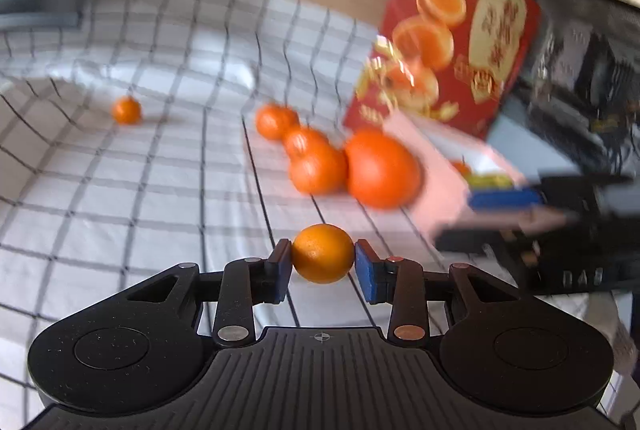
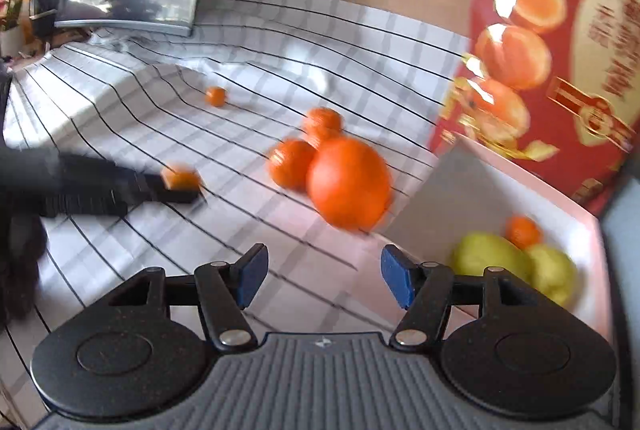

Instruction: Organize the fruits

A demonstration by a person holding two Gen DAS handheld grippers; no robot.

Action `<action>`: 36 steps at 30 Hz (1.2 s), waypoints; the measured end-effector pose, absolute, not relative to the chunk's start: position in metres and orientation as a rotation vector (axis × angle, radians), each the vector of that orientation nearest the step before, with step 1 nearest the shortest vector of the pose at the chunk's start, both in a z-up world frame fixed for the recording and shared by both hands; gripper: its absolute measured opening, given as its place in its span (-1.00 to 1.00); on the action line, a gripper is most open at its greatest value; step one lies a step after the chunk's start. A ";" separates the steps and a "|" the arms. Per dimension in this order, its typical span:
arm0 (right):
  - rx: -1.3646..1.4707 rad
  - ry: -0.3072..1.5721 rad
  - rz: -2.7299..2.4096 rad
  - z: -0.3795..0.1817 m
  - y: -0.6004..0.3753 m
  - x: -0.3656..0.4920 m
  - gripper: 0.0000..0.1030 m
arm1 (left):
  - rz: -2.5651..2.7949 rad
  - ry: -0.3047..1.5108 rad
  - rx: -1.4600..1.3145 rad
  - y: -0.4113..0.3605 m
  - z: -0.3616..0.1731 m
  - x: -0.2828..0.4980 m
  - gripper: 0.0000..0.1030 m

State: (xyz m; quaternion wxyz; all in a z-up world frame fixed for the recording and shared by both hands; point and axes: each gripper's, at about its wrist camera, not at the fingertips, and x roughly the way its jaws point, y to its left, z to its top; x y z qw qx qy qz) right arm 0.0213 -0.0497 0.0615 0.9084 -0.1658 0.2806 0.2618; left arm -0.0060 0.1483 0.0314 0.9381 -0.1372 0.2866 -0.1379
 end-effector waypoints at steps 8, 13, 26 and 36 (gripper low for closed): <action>-0.315 0.580 0.679 0.055 -0.033 0.014 0.23 | -0.269 0.580 -0.443 0.174 0.028 -0.003 -0.22; -0.287 0.623 0.712 0.045 -0.027 0.014 0.23 | -0.227 0.524 -0.539 0.190 0.031 -0.004 -0.22; -0.300 0.666 0.731 0.022 0.031 0.026 -0.35 | -0.119 0.393 -0.561 0.209 0.037 -0.017 -0.22; -0.255 0.620 0.621 0.039 -0.077 -0.020 -0.35 | -0.208 0.507 -0.475 0.171 0.051 0.025 -0.23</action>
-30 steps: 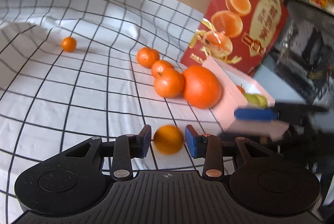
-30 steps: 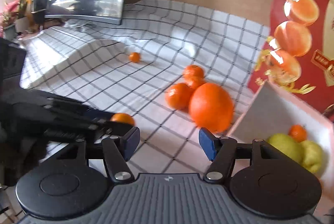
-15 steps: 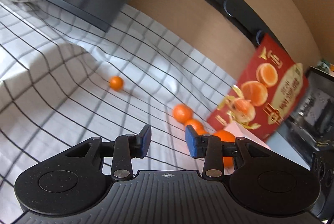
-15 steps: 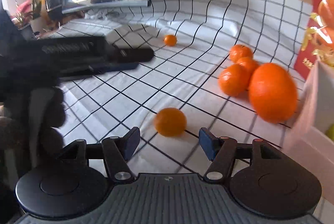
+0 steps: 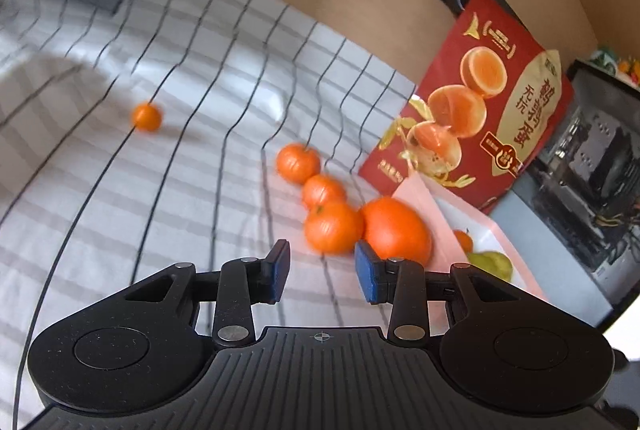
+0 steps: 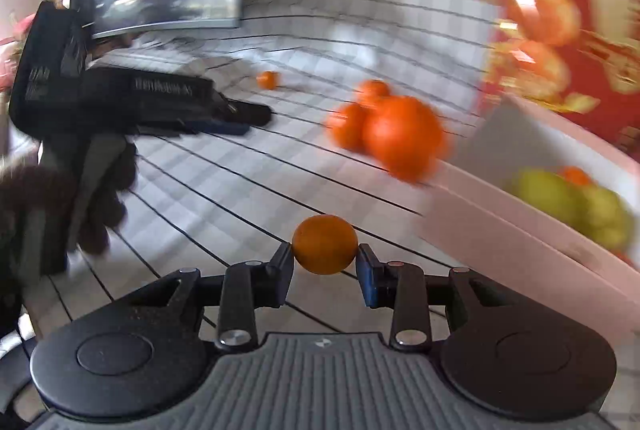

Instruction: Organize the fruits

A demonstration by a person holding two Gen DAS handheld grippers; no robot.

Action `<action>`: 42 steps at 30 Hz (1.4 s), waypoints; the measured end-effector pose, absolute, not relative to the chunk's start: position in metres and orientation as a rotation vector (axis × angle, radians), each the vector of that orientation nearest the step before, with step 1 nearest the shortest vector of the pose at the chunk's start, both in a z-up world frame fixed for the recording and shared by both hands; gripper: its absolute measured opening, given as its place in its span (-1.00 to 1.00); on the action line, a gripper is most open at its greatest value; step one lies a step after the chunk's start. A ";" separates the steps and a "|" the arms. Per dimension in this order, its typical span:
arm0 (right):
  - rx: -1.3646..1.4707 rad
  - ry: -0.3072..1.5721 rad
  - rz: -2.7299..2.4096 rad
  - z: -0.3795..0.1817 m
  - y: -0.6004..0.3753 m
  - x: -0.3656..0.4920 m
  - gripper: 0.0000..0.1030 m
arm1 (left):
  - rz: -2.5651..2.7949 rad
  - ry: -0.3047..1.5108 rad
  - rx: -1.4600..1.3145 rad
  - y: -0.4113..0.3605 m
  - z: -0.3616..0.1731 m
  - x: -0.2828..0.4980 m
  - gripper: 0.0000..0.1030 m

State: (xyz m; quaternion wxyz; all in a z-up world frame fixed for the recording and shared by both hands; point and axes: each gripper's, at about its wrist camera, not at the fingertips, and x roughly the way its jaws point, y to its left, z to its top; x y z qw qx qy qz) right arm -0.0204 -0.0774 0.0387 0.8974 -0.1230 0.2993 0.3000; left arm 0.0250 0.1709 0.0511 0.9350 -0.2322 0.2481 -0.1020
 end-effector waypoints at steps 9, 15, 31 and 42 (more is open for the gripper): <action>-0.171 0.629 0.447 0.023 -0.154 -0.019 -0.35 | -0.148 0.539 -0.304 0.125 0.060 0.098 -0.23; -0.065 0.642 0.447 0.018 -0.172 -0.010 -0.34 | -0.131 0.587 -0.291 0.119 0.052 0.116 -0.21; -0.063 0.636 0.406 0.018 -0.170 -0.012 -0.09 | -0.262 0.525 -0.174 0.133 0.071 0.030 -0.18; -0.034 0.652 0.373 0.017 -0.175 -0.009 0.32 | -0.310 0.537 -0.031 0.111 0.057 0.009 -0.18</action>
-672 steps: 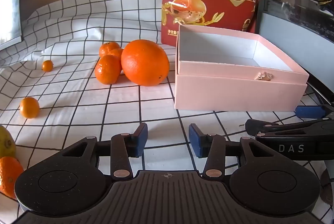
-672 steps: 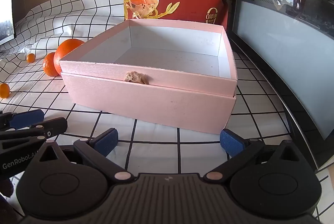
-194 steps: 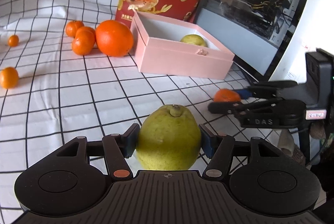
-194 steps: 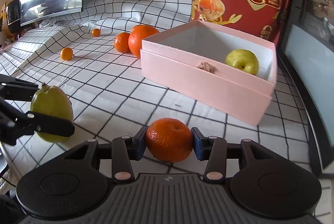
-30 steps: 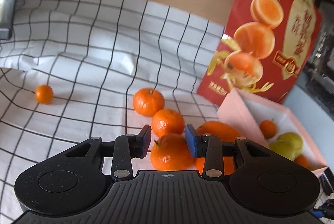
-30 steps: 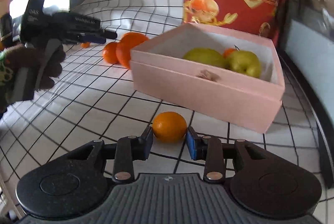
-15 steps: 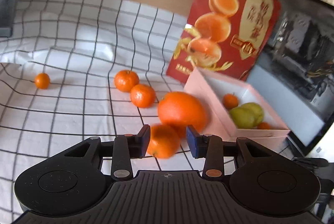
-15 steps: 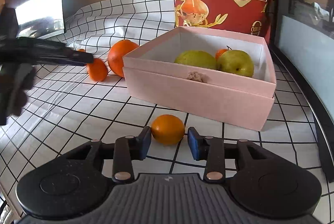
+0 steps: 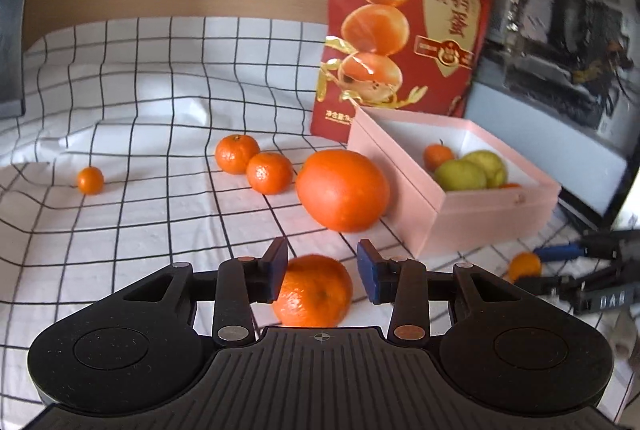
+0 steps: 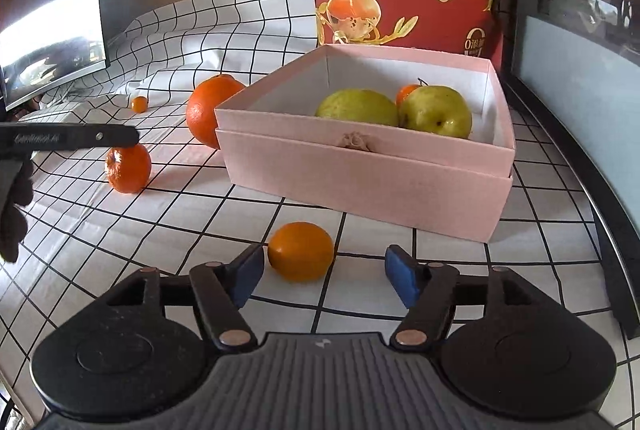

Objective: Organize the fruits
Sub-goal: 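Hold the mandarin in the left tool while the right tool grasps another mandarin on the cloth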

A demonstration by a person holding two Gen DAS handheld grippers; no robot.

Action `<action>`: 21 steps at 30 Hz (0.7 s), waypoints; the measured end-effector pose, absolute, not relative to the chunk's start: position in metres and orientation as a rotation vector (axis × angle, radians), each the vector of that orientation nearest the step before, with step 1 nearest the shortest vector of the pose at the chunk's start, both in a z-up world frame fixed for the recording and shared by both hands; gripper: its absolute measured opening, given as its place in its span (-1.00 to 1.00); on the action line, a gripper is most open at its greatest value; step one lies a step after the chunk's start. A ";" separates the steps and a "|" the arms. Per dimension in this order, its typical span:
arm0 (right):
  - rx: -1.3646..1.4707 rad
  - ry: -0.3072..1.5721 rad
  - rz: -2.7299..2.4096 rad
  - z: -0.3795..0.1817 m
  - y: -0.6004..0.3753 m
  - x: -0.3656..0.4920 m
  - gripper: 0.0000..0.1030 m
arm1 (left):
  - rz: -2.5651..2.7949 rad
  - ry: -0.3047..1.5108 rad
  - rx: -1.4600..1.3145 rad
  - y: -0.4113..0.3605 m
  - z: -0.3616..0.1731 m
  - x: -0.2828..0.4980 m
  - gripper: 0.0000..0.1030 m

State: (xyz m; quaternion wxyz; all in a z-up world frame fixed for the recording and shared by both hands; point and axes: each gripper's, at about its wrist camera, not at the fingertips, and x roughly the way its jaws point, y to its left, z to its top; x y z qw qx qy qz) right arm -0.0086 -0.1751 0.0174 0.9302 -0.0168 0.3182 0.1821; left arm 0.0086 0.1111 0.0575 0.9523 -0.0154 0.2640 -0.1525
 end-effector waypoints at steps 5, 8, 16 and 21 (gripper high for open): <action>-0.031 0.651 0.364 0.018 -0.175 -0.009 0.36 | -0.260 0.504 0.164 0.093 0.051 -0.009 -0.10; -0.027 0.652 0.358 0.017 -0.176 -0.008 0.37 | -0.256 0.500 0.210 0.089 0.047 -0.011 0.06; -0.024 0.655 0.365 0.018 -0.176 -0.007 0.41 | -0.198 0.551 0.165 0.103 0.038 0.011 0.09; -0.018 0.655 0.363 0.018 -0.177 -0.007 0.44 | -0.195 0.560 0.133 0.107 0.036 0.015 0.09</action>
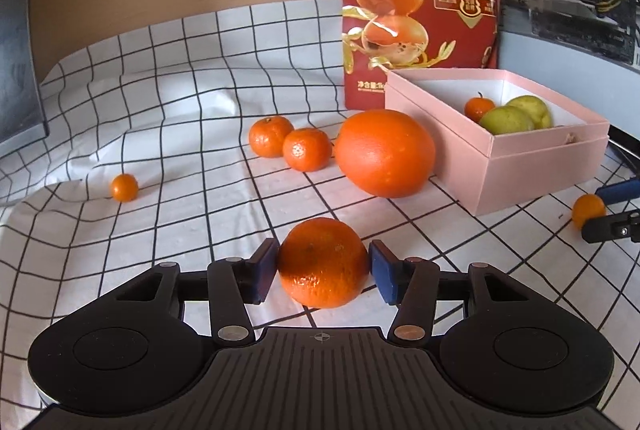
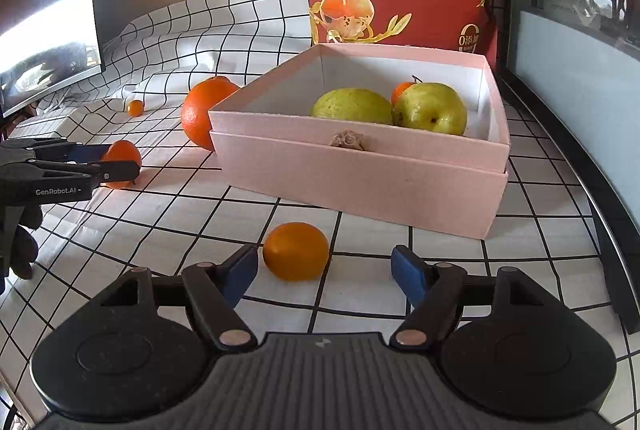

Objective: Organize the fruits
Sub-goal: 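Hold the mandarin in the left tool while the right tool grasps another mandarin on the cloth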

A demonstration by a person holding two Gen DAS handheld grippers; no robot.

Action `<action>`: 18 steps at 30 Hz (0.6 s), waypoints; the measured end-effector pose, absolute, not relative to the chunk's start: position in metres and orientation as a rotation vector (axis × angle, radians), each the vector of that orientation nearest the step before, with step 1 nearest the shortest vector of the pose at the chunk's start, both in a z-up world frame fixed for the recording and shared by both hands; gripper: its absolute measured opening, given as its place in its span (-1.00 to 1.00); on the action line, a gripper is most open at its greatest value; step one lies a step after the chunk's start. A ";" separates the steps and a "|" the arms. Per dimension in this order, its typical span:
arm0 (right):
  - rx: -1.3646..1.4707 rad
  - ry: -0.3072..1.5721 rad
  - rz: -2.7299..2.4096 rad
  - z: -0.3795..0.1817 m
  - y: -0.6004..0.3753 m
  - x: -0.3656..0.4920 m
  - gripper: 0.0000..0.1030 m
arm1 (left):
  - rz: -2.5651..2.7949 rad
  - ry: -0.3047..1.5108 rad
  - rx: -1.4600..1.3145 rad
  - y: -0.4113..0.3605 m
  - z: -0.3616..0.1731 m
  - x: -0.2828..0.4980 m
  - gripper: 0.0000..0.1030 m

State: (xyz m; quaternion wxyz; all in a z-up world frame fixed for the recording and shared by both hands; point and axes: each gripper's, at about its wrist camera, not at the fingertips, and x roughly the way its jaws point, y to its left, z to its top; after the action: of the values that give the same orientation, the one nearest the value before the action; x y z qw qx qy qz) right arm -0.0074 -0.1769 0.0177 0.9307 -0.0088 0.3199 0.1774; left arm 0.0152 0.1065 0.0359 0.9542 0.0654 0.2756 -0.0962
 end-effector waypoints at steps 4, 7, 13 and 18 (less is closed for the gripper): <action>-0.015 0.655 0.361 0.018 -0.178 -0.007 0.45 | -0.194 0.563 0.112 0.108 0.036 0.016 0.07; -0.011 0.656 0.359 0.018 -0.178 -0.007 0.47 | -0.210 0.572 0.055 0.106 0.040 0.012 0.07; -0.012 0.660 0.363 0.018 -0.178 -0.006 0.51 | -0.374 0.541 -0.055 0.068 0.049 -0.015 0.06; -0.022 0.664 0.368 0.018 -0.177 -0.006 0.56 | -0.407 0.574 -0.125 0.029 0.038 -0.025 0.06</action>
State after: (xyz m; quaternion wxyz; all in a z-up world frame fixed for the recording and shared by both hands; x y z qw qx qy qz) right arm -0.0062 -0.1771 0.0176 0.9288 -0.0109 0.3239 0.1796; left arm -0.0253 0.0294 0.0383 0.9368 -0.0610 0.2811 -0.1990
